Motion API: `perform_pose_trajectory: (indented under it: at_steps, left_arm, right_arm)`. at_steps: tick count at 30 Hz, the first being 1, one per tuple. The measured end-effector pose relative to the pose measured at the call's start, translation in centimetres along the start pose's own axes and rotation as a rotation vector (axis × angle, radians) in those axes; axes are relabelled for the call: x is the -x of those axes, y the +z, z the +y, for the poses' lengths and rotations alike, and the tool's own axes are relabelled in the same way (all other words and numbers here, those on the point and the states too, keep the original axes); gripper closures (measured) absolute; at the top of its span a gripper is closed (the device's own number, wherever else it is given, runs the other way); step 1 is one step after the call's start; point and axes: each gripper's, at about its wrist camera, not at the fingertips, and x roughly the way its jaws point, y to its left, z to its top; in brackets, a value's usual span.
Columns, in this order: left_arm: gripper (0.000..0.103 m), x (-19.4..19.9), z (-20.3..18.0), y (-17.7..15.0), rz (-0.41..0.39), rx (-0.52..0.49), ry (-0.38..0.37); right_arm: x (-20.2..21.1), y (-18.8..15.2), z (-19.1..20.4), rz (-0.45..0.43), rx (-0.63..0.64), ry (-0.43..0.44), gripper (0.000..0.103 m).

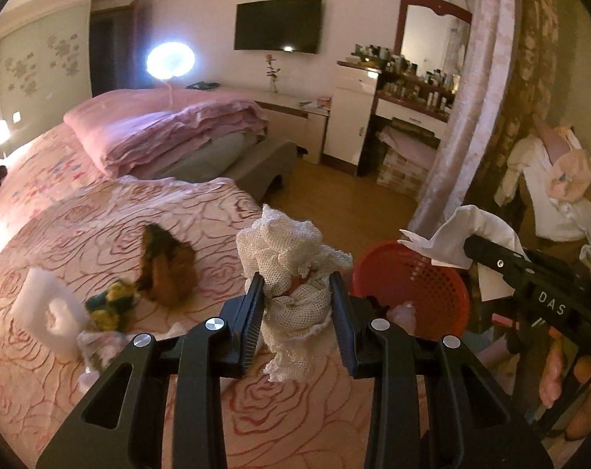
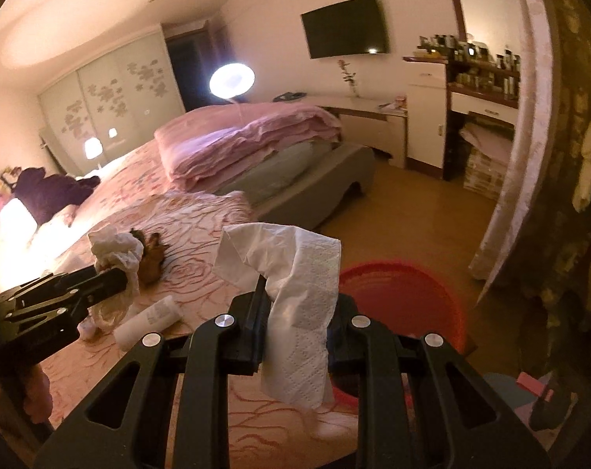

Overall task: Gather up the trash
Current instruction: 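Carry the mesh cloth and tissue over the red wastebasket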

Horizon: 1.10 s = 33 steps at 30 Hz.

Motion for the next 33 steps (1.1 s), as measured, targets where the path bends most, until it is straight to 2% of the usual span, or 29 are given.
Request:
perform_pose_trajectory:
  at_steps: [10, 17, 26, 33]
  left_arm:
    - [0.071, -3.2, -3.8, 1.1, 0.042, -0.072, -0.035]
    - [0.071, -7.1, -6.5, 1.6, 0.116, -0.119, -0.089]
    - [0.071, -12.2, -10.1, 1.0, 0.220, -0.176, -0.134]
    - [0.071, -15.3, -11.4, -0.1, 0.286, -0.207, -0.134]
  right_arm:
    - [-0.7, -0.2, -4.1, 0.008, -0.058, -0.076, 0.081]
    - [-2.1, -0.5, -6.6, 0.034, -0.094, -0.120, 0.081]
    - [-4.6, -1.7, -10.2, 0.109, -0.140, -0.157, 0.081]
    - [-7.4, -2.8, -11.8, 0.180, -0.160, -0.157, 0.080]
